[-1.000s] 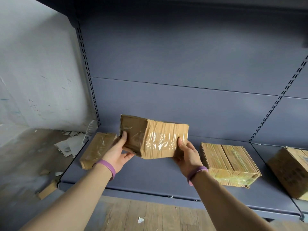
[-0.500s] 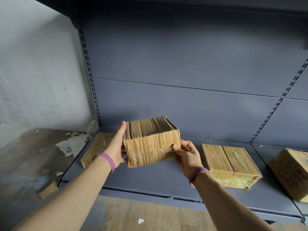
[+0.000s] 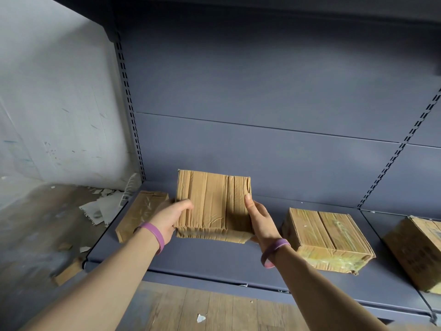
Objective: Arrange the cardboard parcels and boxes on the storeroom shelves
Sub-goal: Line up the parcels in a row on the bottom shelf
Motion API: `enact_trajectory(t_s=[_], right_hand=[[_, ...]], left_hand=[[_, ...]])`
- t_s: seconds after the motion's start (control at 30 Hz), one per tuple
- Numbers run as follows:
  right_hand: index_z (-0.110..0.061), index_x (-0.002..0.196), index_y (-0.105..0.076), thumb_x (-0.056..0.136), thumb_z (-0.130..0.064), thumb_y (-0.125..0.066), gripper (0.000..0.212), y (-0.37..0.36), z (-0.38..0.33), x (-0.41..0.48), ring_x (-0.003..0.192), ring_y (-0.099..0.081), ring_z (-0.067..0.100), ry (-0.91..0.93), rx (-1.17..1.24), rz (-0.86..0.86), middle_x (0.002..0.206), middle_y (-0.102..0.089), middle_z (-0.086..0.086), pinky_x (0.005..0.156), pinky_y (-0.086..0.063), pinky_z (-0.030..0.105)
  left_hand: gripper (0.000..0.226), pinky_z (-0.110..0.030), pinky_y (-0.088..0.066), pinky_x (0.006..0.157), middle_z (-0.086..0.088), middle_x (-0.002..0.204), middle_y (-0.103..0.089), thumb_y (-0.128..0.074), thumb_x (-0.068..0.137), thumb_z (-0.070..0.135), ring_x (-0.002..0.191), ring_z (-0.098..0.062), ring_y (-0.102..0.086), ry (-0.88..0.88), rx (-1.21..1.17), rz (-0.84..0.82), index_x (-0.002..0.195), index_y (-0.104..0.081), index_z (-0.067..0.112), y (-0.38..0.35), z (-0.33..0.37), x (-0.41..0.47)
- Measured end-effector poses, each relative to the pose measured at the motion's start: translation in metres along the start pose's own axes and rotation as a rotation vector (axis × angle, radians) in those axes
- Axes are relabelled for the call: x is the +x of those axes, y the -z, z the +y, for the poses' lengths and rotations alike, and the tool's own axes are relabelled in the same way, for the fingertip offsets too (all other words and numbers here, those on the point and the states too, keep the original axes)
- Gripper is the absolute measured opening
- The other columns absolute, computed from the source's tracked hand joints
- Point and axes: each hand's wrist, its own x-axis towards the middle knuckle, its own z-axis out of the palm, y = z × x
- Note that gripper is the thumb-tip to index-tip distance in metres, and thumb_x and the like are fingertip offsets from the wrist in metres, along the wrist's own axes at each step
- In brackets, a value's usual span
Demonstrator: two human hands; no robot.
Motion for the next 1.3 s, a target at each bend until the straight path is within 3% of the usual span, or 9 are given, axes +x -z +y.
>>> enact_trajectory(t_s=[0.23,0.33,0.43,0.57,0.7,0.87,1.07,1.17,1.3], right_hand=[[-0.016,0.123,-0.052,0.092,-0.029,-0.069,0.037,0.006,0.01,0.009,0.093,-0.065,0.018,0.052,-0.124,0.119,0.115,-0.065,0.011,0.07,-0.052,0.026],[-0.018,0.109,-0.057,0.091,-0.019,-0.071,0.024,0.01,0.012,0.01,0.087,-0.066,0.016,0.067,-0.126,0.136,0.109,-0.069,0.011,0.069,-0.051,0.026],[-0.021,0.101,-0.059,0.088,-0.012,-0.073,0.021,0.015,0.015,0.01,0.096,-0.068,0.023,0.071,-0.119,0.136,0.109,-0.069,0.011,0.082,-0.056,0.033],[-0.017,0.107,-0.056,0.088,-0.007,-0.071,0.026,0.016,0.018,0.008,0.094,-0.062,0.013,0.1,-0.239,0.109,0.107,-0.063,-0.001,0.067,-0.05,0.014],[-0.011,0.112,-0.05,0.082,-0.014,-0.08,0.042,0.013,0.018,0.007,0.091,-0.057,0.004,0.103,-0.316,0.068,0.103,-0.058,-0.006,0.062,-0.048,0.008],[-0.014,0.11,-0.053,0.065,-0.075,-0.072,0.078,0.01,0.011,0.0,0.108,-0.062,0.017,-0.022,-0.125,-0.003,0.116,-0.063,0.005,0.083,-0.052,0.03],[-0.01,0.106,-0.053,0.067,-0.074,-0.057,0.075,0.007,0.007,0.0,0.113,-0.06,0.028,-0.072,-0.05,0.132,0.119,-0.061,0.013,0.095,-0.05,0.047],[-0.01,0.089,-0.054,0.082,-0.053,-0.069,0.046,0.009,0.008,0.004,0.092,-0.059,0.023,-0.047,-0.025,0.165,0.1,-0.063,0.01,0.096,-0.05,0.052],[-0.011,0.091,-0.052,0.084,-0.03,-0.078,0.033,0.016,0.012,0.009,0.084,-0.062,0.018,-0.059,0.097,0.173,0.091,-0.063,0.007,0.085,-0.055,0.041]], left_hand=[[0.044,-0.048,-0.045,0.105,-0.012,0.117,-0.064,-0.065,0.079,-0.006,0.114,-0.031,-0.058,-0.03,0.081,0.025,0.121,-0.057,0.005,0.004,-0.003,0.005],[0.068,-0.048,-0.038,0.113,-0.001,0.132,-0.059,-0.081,0.07,0.027,0.126,-0.021,-0.052,-0.027,0.01,-0.046,0.131,-0.056,0.011,0.002,0.003,0.001],[0.069,-0.046,-0.043,0.106,-0.002,0.128,-0.063,-0.066,0.079,0.067,0.119,-0.021,-0.057,0.006,-0.154,-0.064,0.13,-0.057,0.022,-0.002,0.014,-0.004],[0.083,-0.05,-0.043,0.106,-0.006,0.124,-0.066,-0.053,0.075,0.085,0.118,-0.028,-0.059,0.059,-0.169,0.018,0.132,-0.058,0.025,0.0,0.014,-0.002],[0.089,-0.056,-0.034,0.114,-0.006,0.143,-0.055,-0.074,0.068,0.067,0.133,-0.029,-0.048,0.009,-0.144,0.027,0.142,-0.051,0.025,-0.001,0.007,-0.001],[0.102,-0.051,-0.038,0.113,-0.006,0.132,-0.063,-0.079,0.04,0.053,0.124,-0.028,-0.056,-0.029,-0.142,0.038,0.135,-0.058,0.018,0.007,0.0,0.009],[0.094,-0.05,-0.043,0.109,-0.008,0.121,-0.069,-0.08,0.038,0.034,0.115,-0.029,-0.063,-0.061,-0.098,0.017,0.128,-0.062,0.013,0.008,-0.003,0.016],[0.091,-0.046,-0.049,0.104,-0.01,0.119,-0.072,-0.08,0.043,0.027,0.109,-0.027,-0.068,-0.083,-0.144,-0.035,0.13,-0.059,0.012,0.008,-0.005,0.016],[0.061,-0.04,-0.053,0.095,-0.012,0.118,-0.073,-0.08,0.068,0.03,0.109,-0.027,-0.069,-0.113,-0.153,-0.092,0.124,-0.065,0.011,0.004,0.002,0.006]])
